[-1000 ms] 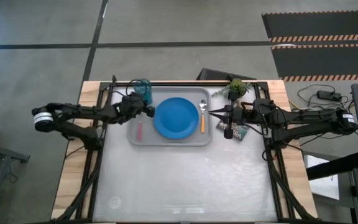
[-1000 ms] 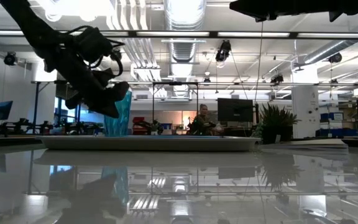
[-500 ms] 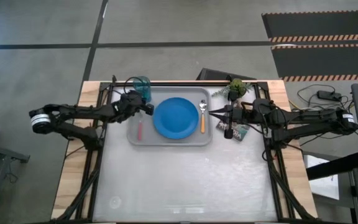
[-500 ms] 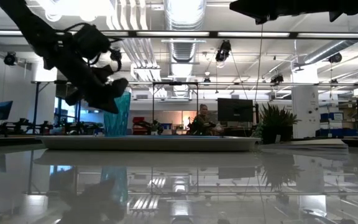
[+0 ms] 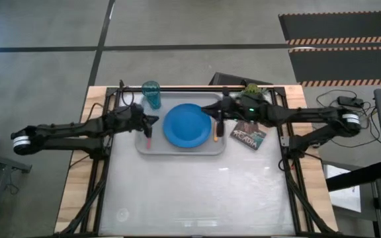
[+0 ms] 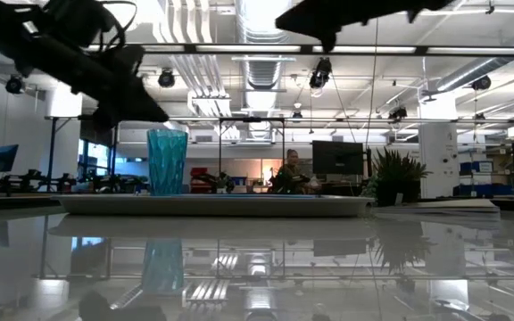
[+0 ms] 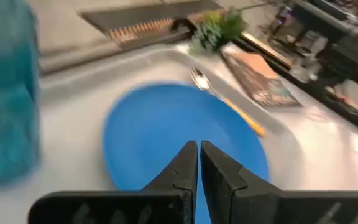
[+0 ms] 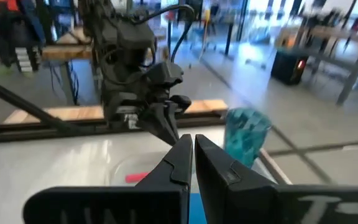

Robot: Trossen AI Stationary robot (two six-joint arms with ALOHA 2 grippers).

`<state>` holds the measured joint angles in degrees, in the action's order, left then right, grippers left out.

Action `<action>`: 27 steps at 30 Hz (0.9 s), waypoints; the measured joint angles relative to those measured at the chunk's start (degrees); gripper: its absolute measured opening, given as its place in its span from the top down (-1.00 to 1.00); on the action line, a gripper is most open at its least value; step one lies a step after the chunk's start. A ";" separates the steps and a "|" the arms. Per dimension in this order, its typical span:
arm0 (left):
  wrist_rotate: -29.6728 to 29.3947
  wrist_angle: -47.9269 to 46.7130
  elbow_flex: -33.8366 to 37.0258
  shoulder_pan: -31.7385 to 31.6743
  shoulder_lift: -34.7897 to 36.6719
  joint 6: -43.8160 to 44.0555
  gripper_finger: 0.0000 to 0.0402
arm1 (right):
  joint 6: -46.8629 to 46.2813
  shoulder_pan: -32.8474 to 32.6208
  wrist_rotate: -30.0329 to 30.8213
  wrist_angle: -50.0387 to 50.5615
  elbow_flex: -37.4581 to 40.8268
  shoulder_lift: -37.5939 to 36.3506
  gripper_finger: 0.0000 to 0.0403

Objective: Pick and place plate/cup/fork/spoon on tray
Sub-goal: Adjust the pink fork on the gray tray

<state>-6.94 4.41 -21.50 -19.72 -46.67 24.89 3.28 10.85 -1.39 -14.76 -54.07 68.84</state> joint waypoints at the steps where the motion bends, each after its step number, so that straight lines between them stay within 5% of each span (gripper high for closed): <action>1: 0.41 -1.56 0.84 0.49 1.34 2.13 0.99 | -0.52 -0.08 -0.10 1.54 -2.28 1.78 0.96; 9: -1.45 -25.15 0.93 1.46 5.03 16.80 1.00 | -6.71 -0.46 -0.13 21.85 -17.26 9.89 0.96; 14: -3.19 -25.89 -1.17 1.39 1.35 15.00 1.00 | -9.31 -0.46 -0.11 27.32 -19.78 10.99 0.96; 20: -12.79 -25.60 -0.84 1.33 -5.56 13.78 1.00 | -9.13 -0.46 -0.11 28.73 -18.91 10.23 0.96; 27: -14.15 -17.33 -0.78 1.35 -15.39 13.35 1.00 | -7.71 -0.46 -0.09 29.22 -17.39 10.20 0.96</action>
<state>-21.09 -12.92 -22.28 -18.37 -62.07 38.24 -4.43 10.39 -1.48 14.46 -71.46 79.05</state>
